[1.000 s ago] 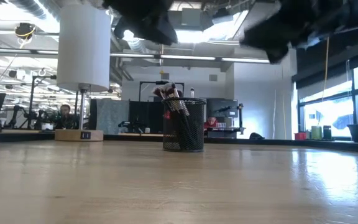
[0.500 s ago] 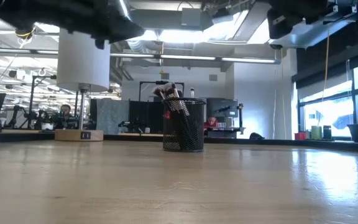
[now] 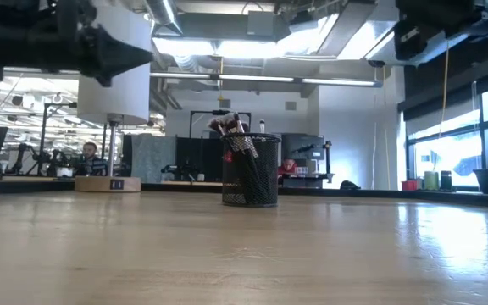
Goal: Pick & Place Makeup Brushes
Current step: Return to home position
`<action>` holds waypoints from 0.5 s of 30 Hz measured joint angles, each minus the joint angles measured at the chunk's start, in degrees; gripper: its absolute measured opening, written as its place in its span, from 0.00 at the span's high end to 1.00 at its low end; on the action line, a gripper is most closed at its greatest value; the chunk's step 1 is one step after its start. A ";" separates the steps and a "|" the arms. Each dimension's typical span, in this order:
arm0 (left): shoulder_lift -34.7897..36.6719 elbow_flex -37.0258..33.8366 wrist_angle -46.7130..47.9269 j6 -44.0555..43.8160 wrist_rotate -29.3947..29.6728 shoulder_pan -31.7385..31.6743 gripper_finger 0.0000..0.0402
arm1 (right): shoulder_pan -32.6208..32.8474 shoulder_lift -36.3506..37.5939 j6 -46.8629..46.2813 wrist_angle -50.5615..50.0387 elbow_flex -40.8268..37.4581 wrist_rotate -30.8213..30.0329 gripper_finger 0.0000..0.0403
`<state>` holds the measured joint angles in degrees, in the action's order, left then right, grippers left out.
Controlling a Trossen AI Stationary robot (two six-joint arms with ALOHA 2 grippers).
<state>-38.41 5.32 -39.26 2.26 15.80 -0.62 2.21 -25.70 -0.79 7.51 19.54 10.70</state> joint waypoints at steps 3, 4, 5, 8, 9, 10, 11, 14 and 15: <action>4.39 -2.62 0.20 0.02 -0.58 0.02 1.00 | 0.18 3.66 -0.37 0.01 -2.68 -0.44 0.99; 5.57 -3.18 0.07 0.03 -0.58 0.06 0.99 | 0.18 4.83 -0.59 0.85 -3.82 -0.69 0.99; 6.76 -3.79 0.03 0.15 -0.58 0.14 0.99 | 0.18 6.02 -0.73 2.00 -5.15 -0.89 0.99; 10.21 -4.85 1.45 1.13 -1.22 0.20 0.99 | 0.18 9.24 -1.93 5.04 -9.09 -0.93 0.99; 11.19 -4.85 2.65 1.44 -1.80 0.20 1.00 | 0.18 10.14 -2.58 5.85 -10.06 -0.95 0.99; 12.08 -4.85 3.75 1.73 -2.40 0.20 1.00 | 0.18 11.08 -3.07 5.56 -10.81 -0.96 0.99; 12.79 -4.85 4.59 1.97 -2.99 0.20 1.00 | 0.20 11.95 -3.44 4.93 -11.31 -0.96 0.99; 14.81 -4.85 7.79 1.99 -4.78 0.20 0.99 | 0.20 13.97 -3.78 3.96 -12.51 -0.98 0.99; 15.46 -4.85 8.88 1.99 -5.43 0.20 0.99 | 0.20 14.56 -3.87 3.89 -13.09 -1.01 0.99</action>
<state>-22.95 0.47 -30.38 4.25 10.37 -0.43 2.42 -11.14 -4.66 11.40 6.45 9.69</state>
